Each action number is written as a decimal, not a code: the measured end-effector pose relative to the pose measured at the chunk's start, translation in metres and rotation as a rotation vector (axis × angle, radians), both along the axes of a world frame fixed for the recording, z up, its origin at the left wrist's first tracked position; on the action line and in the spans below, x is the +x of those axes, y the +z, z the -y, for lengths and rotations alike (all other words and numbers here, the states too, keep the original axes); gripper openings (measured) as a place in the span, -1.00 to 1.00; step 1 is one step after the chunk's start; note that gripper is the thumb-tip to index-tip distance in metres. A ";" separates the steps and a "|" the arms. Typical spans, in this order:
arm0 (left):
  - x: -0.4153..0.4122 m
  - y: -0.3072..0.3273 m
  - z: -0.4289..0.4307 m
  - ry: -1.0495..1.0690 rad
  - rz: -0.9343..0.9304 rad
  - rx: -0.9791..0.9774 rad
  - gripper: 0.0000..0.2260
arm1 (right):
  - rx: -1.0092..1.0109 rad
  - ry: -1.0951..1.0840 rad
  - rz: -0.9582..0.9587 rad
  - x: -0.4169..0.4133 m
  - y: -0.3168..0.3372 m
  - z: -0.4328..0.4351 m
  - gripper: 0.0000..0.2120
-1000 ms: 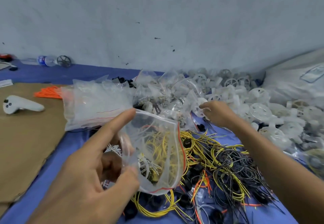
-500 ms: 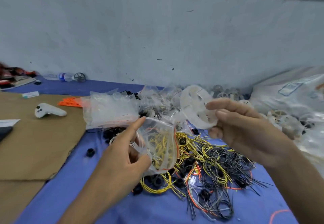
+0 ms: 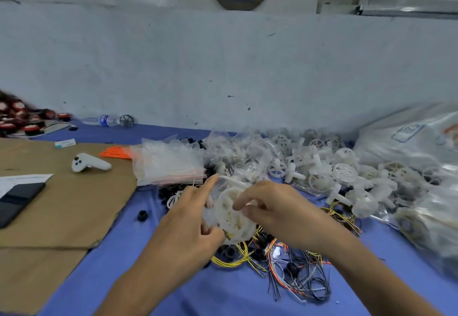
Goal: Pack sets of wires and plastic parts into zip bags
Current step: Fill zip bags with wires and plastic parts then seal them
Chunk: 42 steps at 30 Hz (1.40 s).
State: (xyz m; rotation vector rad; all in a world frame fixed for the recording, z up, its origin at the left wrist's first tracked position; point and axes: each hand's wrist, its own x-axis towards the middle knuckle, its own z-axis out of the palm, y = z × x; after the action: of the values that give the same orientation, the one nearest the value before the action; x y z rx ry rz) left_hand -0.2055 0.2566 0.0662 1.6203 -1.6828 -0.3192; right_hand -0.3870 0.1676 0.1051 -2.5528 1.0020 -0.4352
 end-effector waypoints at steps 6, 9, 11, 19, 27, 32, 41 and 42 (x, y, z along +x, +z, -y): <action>0.002 -0.004 0.007 -0.039 -0.081 0.012 -0.24 | -0.050 0.122 -0.008 0.030 -0.008 -0.003 -0.72; 0.008 -0.005 0.010 -0.029 -0.181 0.045 -0.24 | -0.064 0.121 -0.017 0.030 -0.012 -0.001 -0.68; 0.009 -0.007 0.010 -0.023 -0.210 0.058 -0.25 | -0.119 0.127 -0.056 0.025 -0.012 0.000 -0.69; 0.020 0.004 0.024 -0.005 -0.427 0.030 -0.29 | -0.178 -0.214 0.213 -0.001 -0.007 0.080 -0.79; 0.015 0.005 0.033 -0.053 -0.545 0.041 -0.31 | -0.009 -0.357 -0.322 0.027 -0.087 0.249 -0.43; 0.014 0.009 0.036 -0.024 -0.558 0.042 -0.32 | -0.039 -0.415 -0.474 0.045 -0.137 0.287 -0.73; 0.017 0.007 0.031 -0.027 -0.529 0.064 -0.31 | 0.269 -0.505 0.190 0.015 -0.110 0.271 -0.85; 0.016 0.007 0.031 -0.026 -0.525 0.061 -0.31 | 0.424 -0.466 0.392 0.009 -0.096 0.259 -0.83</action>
State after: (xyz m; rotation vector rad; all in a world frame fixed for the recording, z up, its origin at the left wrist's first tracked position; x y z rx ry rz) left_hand -0.1890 0.2252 0.0728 1.4003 -1.3000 -0.7441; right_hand -0.3780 -0.0911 0.0091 -1.7668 1.3568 -0.7233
